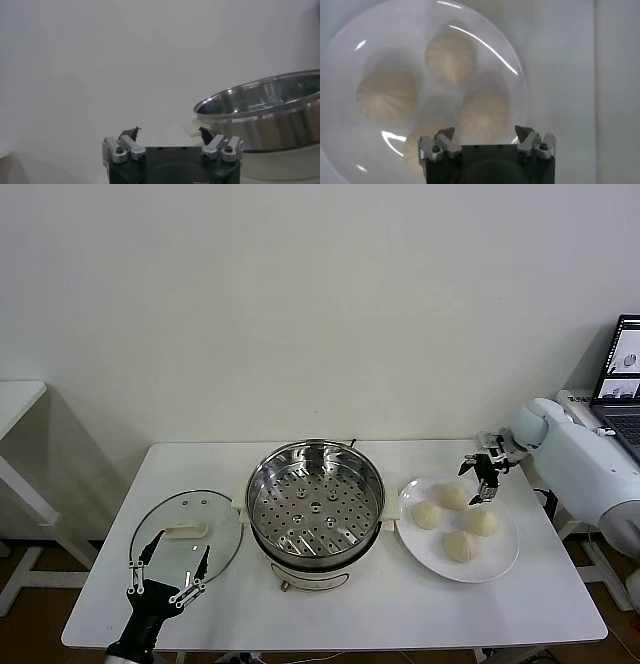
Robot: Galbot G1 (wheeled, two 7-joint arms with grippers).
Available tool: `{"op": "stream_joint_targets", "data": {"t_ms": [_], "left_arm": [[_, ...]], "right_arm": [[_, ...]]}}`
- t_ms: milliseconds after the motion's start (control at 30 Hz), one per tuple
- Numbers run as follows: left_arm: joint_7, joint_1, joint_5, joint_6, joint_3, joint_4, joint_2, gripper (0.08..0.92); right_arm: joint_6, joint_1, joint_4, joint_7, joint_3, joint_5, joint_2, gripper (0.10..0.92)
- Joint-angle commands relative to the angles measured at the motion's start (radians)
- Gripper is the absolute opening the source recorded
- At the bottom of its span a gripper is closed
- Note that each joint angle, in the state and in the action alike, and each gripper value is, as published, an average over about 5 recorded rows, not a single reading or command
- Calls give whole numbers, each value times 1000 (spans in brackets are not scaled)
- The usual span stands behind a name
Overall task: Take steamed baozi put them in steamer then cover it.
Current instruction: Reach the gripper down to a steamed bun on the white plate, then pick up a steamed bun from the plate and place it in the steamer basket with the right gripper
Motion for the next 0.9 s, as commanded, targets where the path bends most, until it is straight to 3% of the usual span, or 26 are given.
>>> {"op": "stream_joint_targets", "data": {"t_ms": [33, 367, 700, 900], "left_arm": [[-2, 0, 0, 0, -2, 4, -1, 823], [-4, -3, 0, 0, -3, 6, -3, 823], [-8, -8, -7, 5, -10, 6, -6, 823], [-11, -17, -10, 13, -8, 1, -6, 823]], "right_arm": [[8, -4, -34, 33, -12, -43, 41, 823], [6, -15, -34, 39, -11, -78, 54, 812], [4, -11, -21, 58, -19, -74, 41, 672], [17, 61, 153, 21, -70, 29, -29, 658]]}}
